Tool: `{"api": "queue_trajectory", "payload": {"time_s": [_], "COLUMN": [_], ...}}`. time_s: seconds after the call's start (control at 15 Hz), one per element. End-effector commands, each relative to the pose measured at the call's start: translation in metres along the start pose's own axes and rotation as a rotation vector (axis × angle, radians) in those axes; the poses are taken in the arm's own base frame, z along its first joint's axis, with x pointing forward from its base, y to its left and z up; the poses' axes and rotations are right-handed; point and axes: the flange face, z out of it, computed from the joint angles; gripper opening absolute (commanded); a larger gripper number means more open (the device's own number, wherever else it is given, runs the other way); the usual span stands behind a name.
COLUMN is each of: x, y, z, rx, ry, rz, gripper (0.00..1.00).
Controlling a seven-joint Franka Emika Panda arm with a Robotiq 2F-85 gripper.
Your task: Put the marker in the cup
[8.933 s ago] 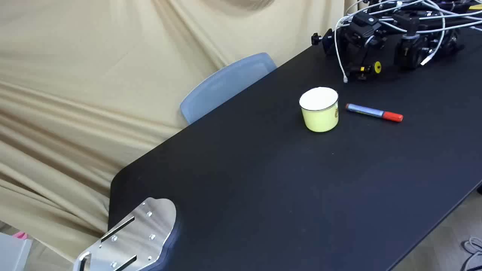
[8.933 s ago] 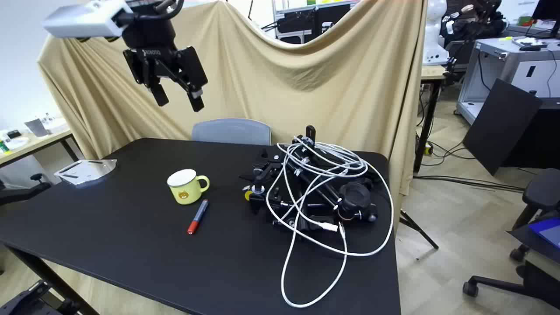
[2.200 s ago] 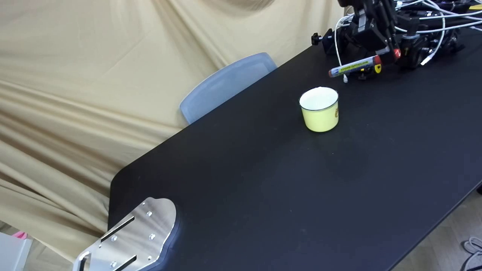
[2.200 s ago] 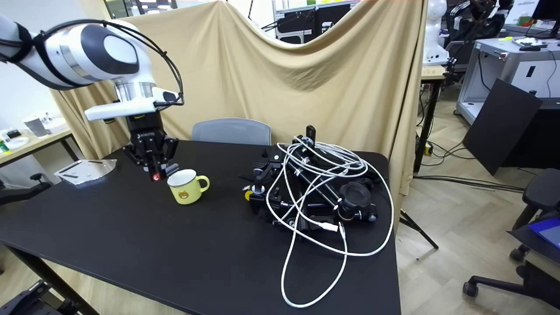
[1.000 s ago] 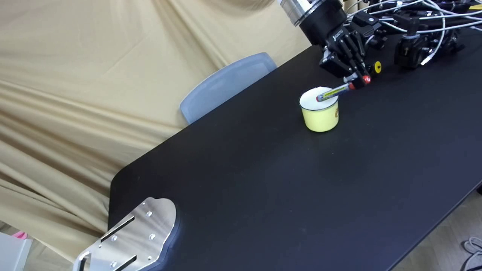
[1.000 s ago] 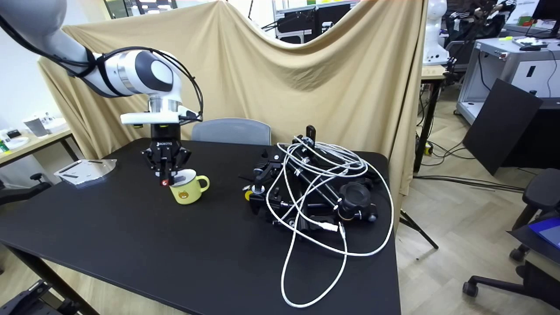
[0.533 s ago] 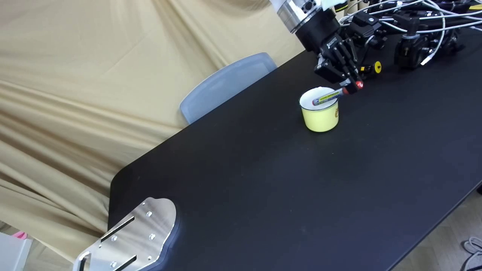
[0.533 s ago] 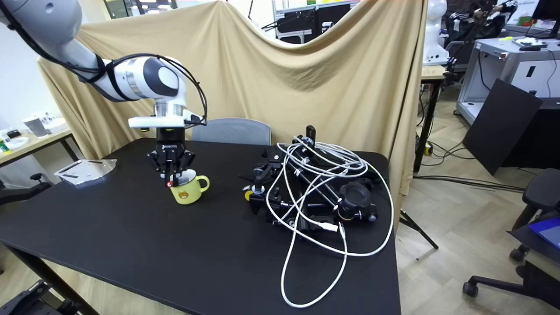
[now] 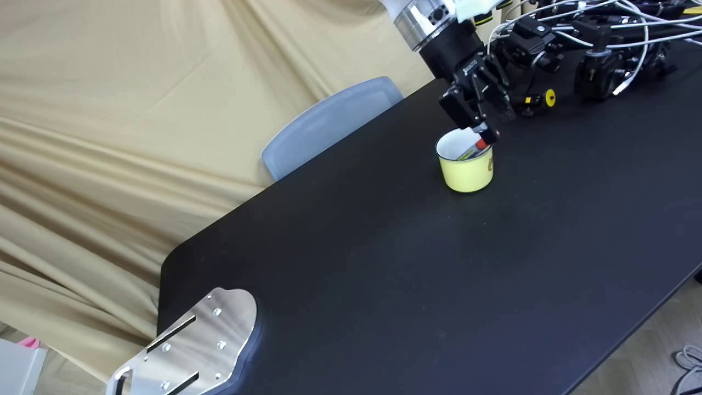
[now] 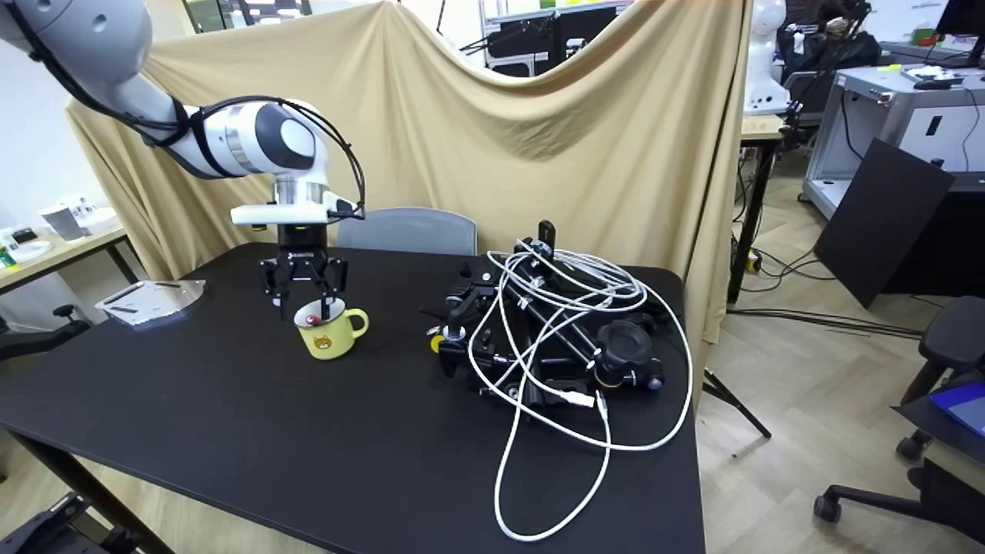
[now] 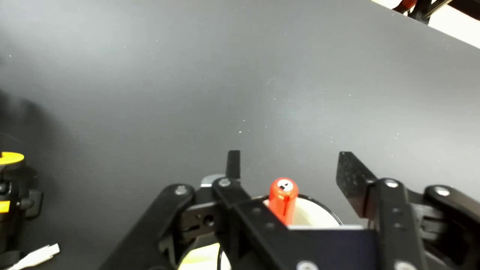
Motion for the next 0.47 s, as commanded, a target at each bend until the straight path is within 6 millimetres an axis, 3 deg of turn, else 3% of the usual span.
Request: {"api": "queue_trajectory", "payload": {"time_s": [0.0, 0.2, 0.4], "x": [-0.014, -0.036, -0.069], "y": [-0.014, -0.025, -0.033], "z": [-0.028, -0.047, -0.053], "rx": [-0.045, -0.119, -0.146], "ry": [0.079, 0.184, 0.253], "rz": [-0.024, 0.003, 0.016], "gripper": [0.97, 1.0, 1.0]}}
